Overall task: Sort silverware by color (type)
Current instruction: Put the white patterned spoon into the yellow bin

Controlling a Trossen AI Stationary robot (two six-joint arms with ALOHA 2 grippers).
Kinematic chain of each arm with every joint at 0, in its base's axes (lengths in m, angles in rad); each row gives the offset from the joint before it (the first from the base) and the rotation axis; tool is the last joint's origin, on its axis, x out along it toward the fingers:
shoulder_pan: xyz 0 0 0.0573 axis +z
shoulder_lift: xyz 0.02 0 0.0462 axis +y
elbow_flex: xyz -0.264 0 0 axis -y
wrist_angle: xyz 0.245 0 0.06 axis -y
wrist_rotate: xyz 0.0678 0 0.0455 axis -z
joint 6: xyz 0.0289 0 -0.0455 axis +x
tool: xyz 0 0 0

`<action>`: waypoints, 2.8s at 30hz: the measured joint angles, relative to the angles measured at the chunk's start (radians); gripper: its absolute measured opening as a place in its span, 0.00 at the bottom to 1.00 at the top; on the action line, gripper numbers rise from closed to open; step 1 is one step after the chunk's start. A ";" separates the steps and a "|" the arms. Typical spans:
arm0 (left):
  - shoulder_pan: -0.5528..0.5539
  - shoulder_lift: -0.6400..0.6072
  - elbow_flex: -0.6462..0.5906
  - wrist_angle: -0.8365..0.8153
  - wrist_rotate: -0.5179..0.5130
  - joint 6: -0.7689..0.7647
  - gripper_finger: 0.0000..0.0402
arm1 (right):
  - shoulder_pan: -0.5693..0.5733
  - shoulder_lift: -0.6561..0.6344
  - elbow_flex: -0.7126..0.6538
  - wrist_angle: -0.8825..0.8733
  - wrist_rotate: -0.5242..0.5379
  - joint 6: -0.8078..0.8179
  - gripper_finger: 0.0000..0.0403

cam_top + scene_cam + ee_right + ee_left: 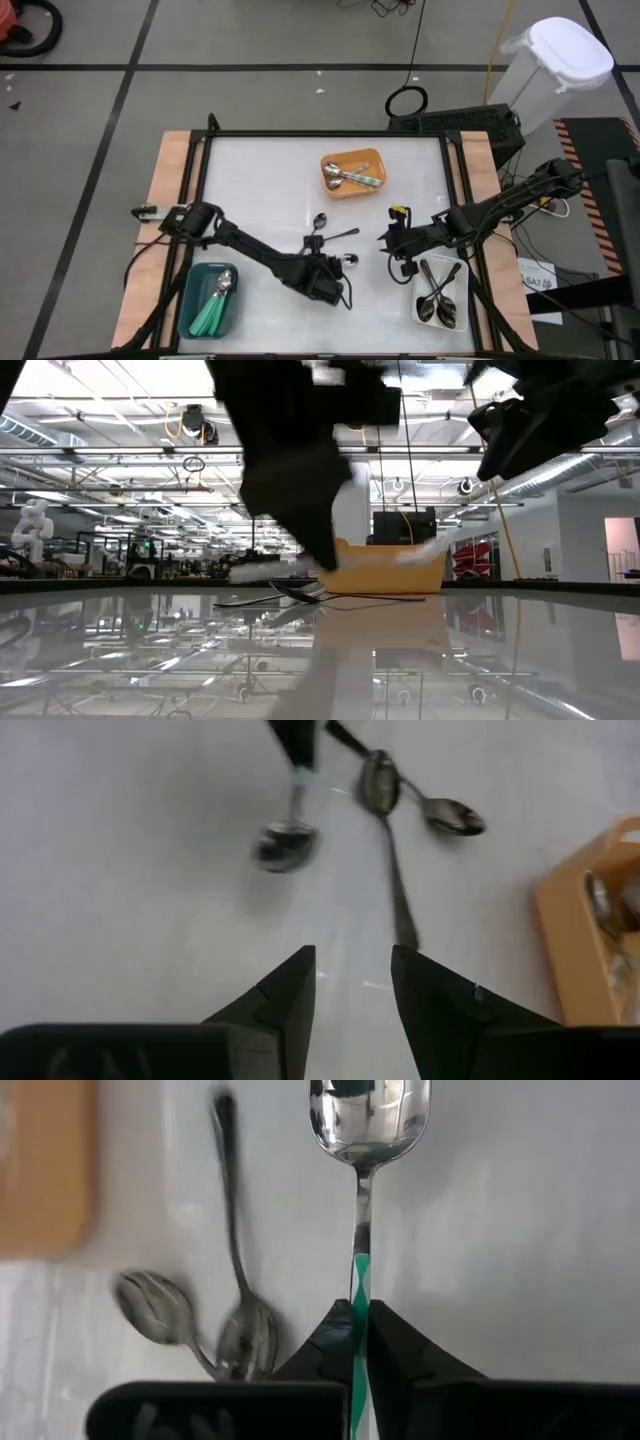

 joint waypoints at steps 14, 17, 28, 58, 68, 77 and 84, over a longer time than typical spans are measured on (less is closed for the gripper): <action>-0.142 -0.023 0.136 -0.248 -0.404 -0.136 0.02 | 0.006 -0.076 0.001 -0.009 0.063 0.130 0.32; -0.160 -0.041 0.137 -0.317 -0.407 -0.218 0.02 | 0.032 -0.080 0.002 -0.010 0.111 0.185 0.32; -0.170 -0.044 0.090 -0.266 -0.503 -0.289 0.02 | 0.156 0.000 0.002 0.013 0.211 0.332 0.32; -0.271 -0.052 0.062 0.733 -0.925 -0.198 0.02 | 0.378 0.324 0.001 0.752 0.551 0.246 0.32; -0.271 -0.052 0.062 0.748 -0.878 -0.287 0.02 | 0.376 0.451 0.001 1.121 0.546 0.116 0.36; -0.264 -0.051 0.062 0.793 -0.855 -0.251 0.02 | 0.344 0.503 0.001 1.230 0.470 0.123 0.49; -0.261 -0.051 0.062 0.792 -0.853 -0.240 0.02 | 0.317 0.523 0.001 1.276 0.438 0.123 0.54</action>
